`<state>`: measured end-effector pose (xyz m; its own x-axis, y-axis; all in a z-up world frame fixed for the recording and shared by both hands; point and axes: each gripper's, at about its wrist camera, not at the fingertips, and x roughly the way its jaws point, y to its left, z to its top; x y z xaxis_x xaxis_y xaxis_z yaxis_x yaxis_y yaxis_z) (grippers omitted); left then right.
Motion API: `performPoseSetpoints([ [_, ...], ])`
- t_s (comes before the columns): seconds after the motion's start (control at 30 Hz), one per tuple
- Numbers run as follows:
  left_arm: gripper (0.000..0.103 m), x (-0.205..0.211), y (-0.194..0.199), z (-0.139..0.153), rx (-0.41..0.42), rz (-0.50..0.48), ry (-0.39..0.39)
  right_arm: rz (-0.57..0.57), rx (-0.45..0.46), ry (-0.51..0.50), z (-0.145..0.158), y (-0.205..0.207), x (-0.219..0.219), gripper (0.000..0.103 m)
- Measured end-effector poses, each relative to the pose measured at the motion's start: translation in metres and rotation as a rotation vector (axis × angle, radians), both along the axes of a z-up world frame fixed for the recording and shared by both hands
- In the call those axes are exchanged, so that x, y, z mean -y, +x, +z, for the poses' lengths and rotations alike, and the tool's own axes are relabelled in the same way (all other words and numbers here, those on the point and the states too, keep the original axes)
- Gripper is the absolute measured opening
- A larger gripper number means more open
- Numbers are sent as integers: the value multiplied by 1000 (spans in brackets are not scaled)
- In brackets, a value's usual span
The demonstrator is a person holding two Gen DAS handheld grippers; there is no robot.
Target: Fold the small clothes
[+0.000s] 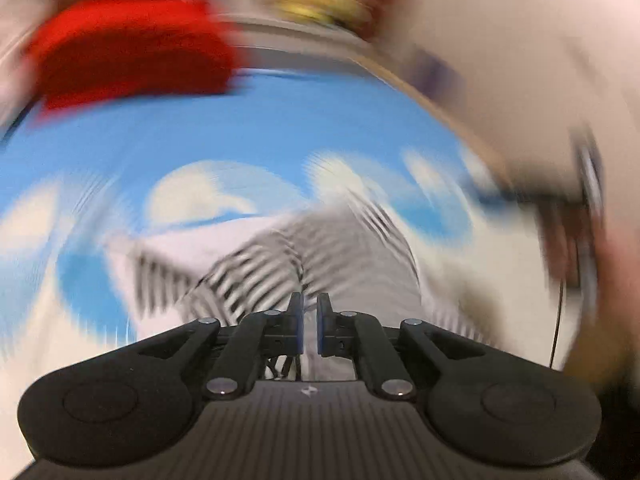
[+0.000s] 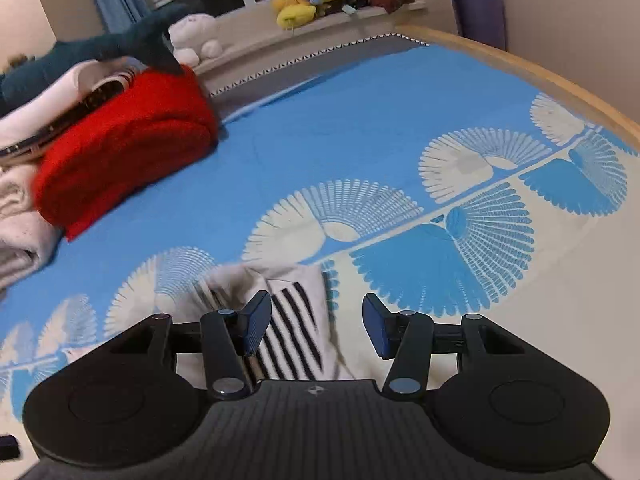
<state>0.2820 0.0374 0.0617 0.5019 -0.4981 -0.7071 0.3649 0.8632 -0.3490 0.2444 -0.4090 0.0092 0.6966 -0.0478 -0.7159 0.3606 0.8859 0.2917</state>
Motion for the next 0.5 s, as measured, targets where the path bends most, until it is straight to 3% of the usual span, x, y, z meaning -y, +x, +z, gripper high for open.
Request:
performPoseSetpoints([
  [0.07,15,-11,10,-14,-73,176,-95,17,-5,14,-3,0,-6,52],
  [0.1,17,-10,14,-24,-107,225,-104,32,-14,27,-5,2,-10,52],
  [0.23,17,3,33,-75,-296,301,-26,82,-81,120,-25,6,-24,51],
  [0.33,22,-3,47,-107,-417,343,-66,165,-185,136,-50,13,-43,51],
  [0.5,24,-9,44,-139,-523,384,-153,201,-329,197,-91,21,-61,51],
])
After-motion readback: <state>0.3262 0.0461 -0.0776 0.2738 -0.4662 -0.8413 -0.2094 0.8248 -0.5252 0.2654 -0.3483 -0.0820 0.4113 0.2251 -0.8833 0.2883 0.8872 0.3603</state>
